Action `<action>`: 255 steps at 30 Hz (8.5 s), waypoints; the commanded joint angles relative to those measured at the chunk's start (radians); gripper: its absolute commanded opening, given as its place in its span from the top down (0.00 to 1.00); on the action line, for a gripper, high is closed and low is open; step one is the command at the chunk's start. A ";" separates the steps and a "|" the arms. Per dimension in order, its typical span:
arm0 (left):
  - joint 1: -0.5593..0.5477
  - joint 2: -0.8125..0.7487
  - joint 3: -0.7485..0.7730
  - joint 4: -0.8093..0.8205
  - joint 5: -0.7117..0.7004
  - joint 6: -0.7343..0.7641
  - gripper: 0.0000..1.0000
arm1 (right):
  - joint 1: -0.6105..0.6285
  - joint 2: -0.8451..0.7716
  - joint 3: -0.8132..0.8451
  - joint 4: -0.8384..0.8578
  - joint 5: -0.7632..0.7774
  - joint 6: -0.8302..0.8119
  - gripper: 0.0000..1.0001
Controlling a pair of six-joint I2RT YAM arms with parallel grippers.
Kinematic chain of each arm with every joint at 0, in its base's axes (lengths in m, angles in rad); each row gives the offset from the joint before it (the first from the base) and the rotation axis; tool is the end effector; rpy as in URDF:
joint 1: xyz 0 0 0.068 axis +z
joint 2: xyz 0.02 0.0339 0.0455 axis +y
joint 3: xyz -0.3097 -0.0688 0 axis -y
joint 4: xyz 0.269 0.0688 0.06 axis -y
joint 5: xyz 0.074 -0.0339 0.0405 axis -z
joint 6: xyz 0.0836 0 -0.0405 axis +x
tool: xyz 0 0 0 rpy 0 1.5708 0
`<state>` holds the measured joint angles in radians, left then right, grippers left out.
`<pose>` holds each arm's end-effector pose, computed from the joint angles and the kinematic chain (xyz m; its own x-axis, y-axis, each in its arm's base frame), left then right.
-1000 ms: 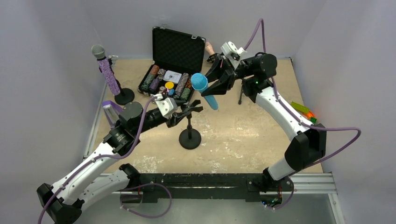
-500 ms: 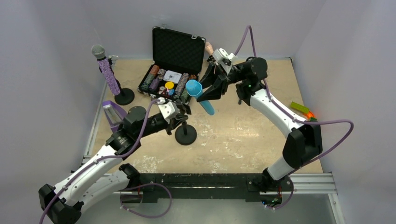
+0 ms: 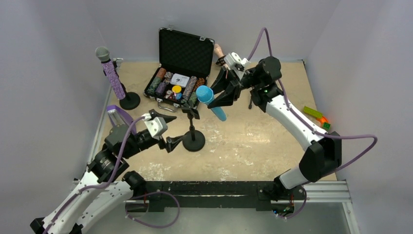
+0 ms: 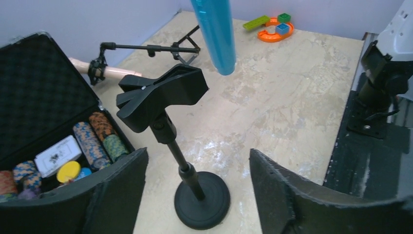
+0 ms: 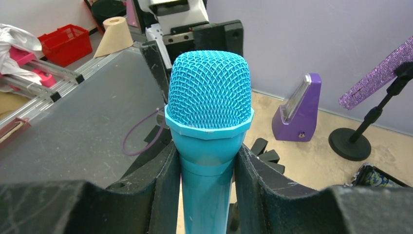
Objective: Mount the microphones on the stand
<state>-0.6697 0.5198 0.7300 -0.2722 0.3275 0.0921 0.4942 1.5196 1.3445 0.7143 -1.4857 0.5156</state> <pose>0.1045 -0.1171 0.3726 0.0288 0.0882 -0.9957 0.8404 0.5372 0.0719 0.2678 0.2389 0.4767 0.0022 0.0488 -0.9988 -0.9128 -0.4078 -0.0220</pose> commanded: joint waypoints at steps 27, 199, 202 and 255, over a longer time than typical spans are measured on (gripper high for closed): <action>0.112 0.472 -0.332 0.960 0.042 -0.096 0.81 | -0.028 -0.276 -0.137 -0.619 -0.037 -0.586 1.00; 0.346 0.913 0.610 -0.114 0.799 0.347 0.21 | -0.206 -0.069 -0.274 -0.393 0.079 -0.644 1.00; 0.346 0.907 0.608 -0.093 0.805 0.322 0.29 | -0.202 -0.048 -0.277 -0.353 0.080 -0.610 1.00; 0.336 0.647 0.333 0.256 0.679 0.001 0.12 | -0.155 0.029 -0.268 -0.357 0.181 -0.506 0.25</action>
<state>-0.3344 1.2346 1.0363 0.0334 1.0470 0.0338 0.3882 1.6154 1.0317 0.4564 -1.3155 0.0769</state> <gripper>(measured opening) 0.872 0.695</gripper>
